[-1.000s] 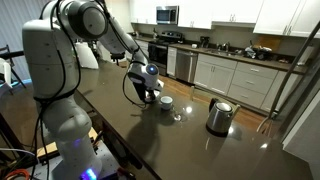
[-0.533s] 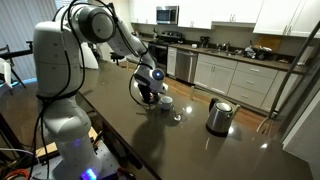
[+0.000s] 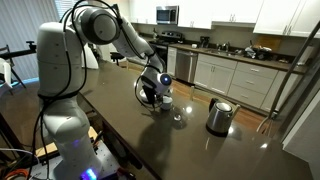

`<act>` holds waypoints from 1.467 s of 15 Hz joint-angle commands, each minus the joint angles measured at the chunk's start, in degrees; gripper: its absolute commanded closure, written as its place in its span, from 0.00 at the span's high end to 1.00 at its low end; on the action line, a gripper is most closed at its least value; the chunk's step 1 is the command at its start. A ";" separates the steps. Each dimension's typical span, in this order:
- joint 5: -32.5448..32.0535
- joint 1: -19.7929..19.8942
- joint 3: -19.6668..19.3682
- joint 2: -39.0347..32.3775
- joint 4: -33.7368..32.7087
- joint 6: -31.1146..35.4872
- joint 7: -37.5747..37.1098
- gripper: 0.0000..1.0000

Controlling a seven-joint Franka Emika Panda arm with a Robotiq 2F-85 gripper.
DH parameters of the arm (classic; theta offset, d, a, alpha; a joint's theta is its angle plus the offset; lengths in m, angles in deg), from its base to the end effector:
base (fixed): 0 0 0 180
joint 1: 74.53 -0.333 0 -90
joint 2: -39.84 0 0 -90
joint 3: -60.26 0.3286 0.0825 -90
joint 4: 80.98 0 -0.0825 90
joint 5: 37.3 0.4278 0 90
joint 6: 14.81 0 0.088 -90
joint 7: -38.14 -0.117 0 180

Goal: Use the spoon and put the objects in the bowl into the cup

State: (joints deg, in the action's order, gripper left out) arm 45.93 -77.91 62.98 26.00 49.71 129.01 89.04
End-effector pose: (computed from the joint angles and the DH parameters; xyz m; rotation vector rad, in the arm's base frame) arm 0.5563 0.0581 0.2128 -2.3438 0.3036 -0.3676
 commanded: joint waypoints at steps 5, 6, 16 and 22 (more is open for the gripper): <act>2.77 0.02 0.16 0.04 -0.18 -0.80 0.88 0.90; 3.05 -0.25 0.27 0.15 -0.01 -0.08 0.51 0.95; 13.99 -2.67 1.18 1.43 1.72 2.90 1.36 0.86; 16.89 -3.58 1.05 2.47 2.80 5.05 1.03 0.37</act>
State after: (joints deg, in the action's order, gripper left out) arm 60.09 -80.61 63.97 26.35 50.77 132.19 89.25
